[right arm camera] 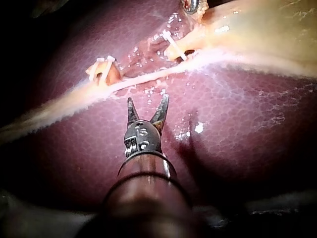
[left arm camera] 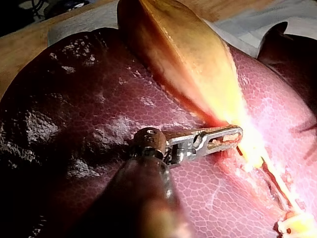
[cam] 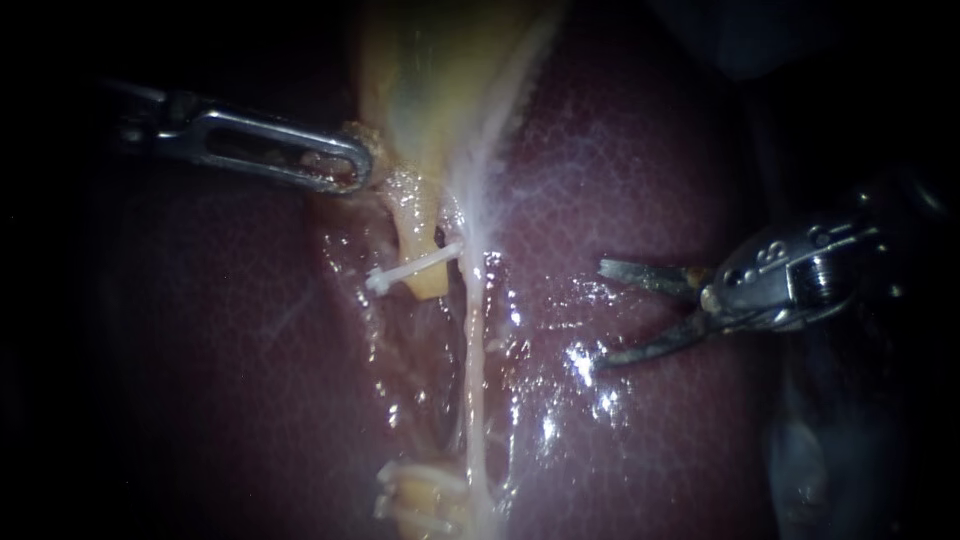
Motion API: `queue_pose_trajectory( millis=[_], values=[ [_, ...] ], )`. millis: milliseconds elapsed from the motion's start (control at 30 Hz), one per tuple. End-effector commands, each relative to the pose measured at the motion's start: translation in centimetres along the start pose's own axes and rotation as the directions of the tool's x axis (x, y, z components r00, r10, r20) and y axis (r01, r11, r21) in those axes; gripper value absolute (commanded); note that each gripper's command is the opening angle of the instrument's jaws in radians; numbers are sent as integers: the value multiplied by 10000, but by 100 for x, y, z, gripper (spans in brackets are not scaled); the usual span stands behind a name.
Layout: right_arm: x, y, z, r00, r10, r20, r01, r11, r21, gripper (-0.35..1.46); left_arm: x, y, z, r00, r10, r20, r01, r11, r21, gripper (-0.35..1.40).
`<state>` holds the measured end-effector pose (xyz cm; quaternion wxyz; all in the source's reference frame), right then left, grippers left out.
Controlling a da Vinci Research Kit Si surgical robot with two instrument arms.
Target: Go back from the cut left tube
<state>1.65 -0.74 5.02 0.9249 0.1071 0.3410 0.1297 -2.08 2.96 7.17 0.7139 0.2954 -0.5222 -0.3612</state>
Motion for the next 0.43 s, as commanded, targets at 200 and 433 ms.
queue_pose_trajectory(
  millis=[200,433],
  values=[
    [0,0,0,10000,-58,0,58,10000,2,145,0,1,-2,10000,-10,-14,10,10000,22,-35],
    [1,0,0,10000,-56,-12,56,10000,28,145,0,1,-2,10000,-9,-15,9,10000,25,-35]
  ],
)
